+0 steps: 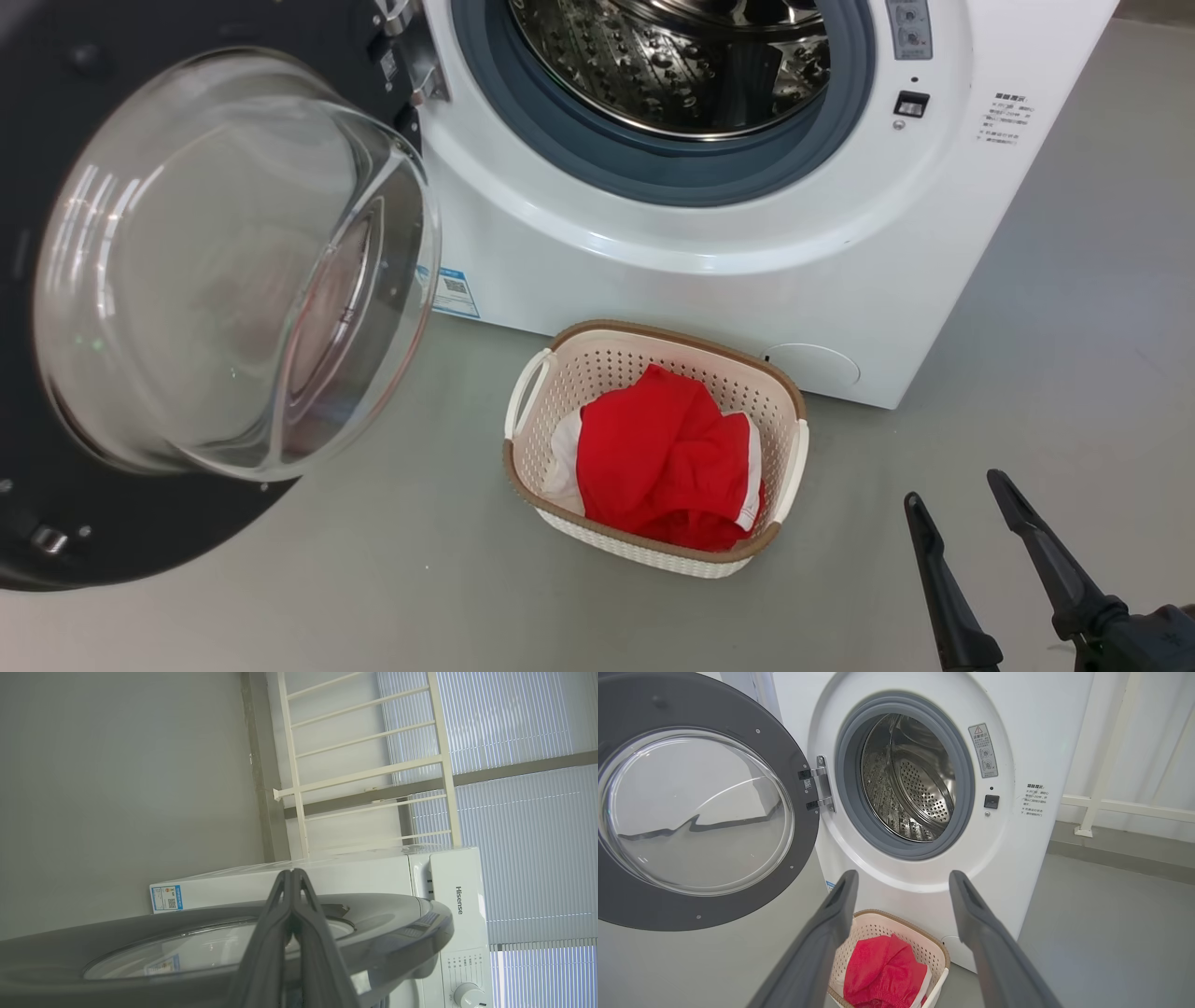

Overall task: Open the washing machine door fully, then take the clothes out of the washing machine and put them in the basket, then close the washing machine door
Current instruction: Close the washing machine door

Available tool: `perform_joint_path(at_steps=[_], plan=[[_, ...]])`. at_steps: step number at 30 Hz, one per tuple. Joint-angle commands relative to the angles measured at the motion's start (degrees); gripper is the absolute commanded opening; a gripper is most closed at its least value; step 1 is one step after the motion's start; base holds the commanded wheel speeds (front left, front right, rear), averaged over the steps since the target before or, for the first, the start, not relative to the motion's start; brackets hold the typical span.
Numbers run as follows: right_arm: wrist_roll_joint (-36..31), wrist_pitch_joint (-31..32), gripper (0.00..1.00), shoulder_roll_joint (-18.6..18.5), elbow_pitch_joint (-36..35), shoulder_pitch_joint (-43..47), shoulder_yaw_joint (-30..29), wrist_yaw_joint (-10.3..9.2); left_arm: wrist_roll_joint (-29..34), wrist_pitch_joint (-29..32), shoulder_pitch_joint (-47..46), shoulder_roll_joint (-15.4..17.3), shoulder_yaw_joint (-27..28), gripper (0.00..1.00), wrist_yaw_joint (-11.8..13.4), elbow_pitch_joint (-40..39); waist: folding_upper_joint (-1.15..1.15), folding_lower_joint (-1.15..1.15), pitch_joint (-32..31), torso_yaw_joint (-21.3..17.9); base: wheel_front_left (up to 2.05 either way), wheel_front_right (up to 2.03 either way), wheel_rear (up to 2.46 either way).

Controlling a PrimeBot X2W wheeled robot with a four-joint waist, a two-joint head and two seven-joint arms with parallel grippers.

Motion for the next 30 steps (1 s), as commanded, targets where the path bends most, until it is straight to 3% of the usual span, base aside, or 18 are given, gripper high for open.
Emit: perform_joint_path(at_steps=[1,30], plan=[[0.0,-0.3,1.00,-0.6,-1.4,-1.8,1.2,0.09,-0.8,1.2,0.7,1.6,0.0,0.00,0.5,-1.6,0.00,0.00,-0.1,0.1,0.00,0.00,0.00],[1.3,-1.9,1.00,-0.6,-0.3,-1.5,0.8,0.09,-7.5,7.5,11.2,-13.4,-3.2,0.00,10.1,-31.6,0.00,0.00,-0.7,0.8,0.00,0.00,0.00]])
